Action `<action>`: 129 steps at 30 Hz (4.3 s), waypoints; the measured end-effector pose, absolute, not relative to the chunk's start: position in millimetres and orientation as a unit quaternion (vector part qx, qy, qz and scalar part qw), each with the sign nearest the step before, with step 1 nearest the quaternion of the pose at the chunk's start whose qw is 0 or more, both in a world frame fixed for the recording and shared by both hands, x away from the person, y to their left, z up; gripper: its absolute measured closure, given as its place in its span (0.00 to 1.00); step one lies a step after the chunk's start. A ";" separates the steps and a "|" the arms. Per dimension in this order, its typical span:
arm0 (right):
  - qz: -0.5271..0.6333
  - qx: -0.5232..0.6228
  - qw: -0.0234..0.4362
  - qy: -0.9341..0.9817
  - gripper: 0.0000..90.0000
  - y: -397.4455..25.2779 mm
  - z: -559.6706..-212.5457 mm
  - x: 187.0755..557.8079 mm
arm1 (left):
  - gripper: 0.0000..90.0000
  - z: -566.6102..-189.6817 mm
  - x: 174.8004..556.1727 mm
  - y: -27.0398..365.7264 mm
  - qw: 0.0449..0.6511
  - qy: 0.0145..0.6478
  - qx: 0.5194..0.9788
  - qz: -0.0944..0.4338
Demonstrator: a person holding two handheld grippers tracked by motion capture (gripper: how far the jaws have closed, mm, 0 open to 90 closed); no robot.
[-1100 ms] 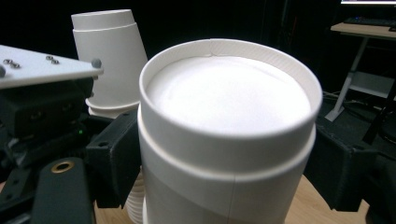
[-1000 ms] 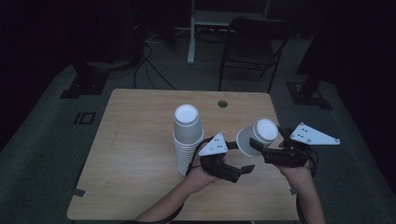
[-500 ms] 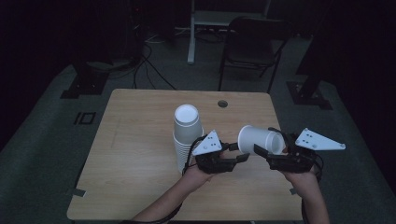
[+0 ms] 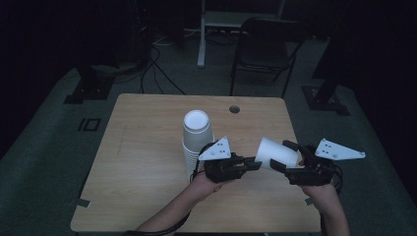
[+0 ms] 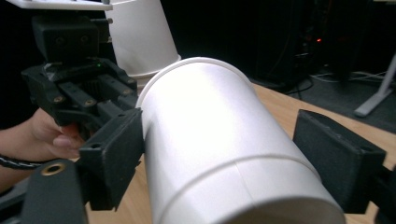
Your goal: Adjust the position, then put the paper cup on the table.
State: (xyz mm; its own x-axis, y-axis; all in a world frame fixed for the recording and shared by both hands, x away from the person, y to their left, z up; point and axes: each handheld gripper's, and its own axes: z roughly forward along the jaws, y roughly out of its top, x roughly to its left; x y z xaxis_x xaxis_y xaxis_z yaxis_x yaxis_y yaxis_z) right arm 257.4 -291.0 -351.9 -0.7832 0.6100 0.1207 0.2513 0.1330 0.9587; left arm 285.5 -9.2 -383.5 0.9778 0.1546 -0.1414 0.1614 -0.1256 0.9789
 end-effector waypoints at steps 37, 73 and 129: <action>0.528 0.302 0.136 0.782 0.16 -290.7 -389.5 260.9 | 0.96 -373.3 291.4 -21.9 0.634 0.132 0.762 -0.018; 0.545 0.345 0.153 0.749 0.20 -278.0 -405.2 276.6 | 0.22 -353.9 269.5 -25.5 0.638 0.134 0.754 0.079; 0.556 0.380 0.192 0.713 0.21 -267.5 -413.3 299.8 | 0.13 -377.4 224.6 125.4 0.589 0.224 0.757 0.172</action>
State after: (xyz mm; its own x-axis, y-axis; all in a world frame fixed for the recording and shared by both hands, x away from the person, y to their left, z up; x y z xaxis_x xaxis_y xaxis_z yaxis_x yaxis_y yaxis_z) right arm 299.8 -267.5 -413.3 -0.6370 0.7564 0.1486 0.3285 0.0919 0.9400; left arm 224.6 125.4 -377.4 0.8406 0.5416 -0.0040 0.1365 -0.2047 0.9693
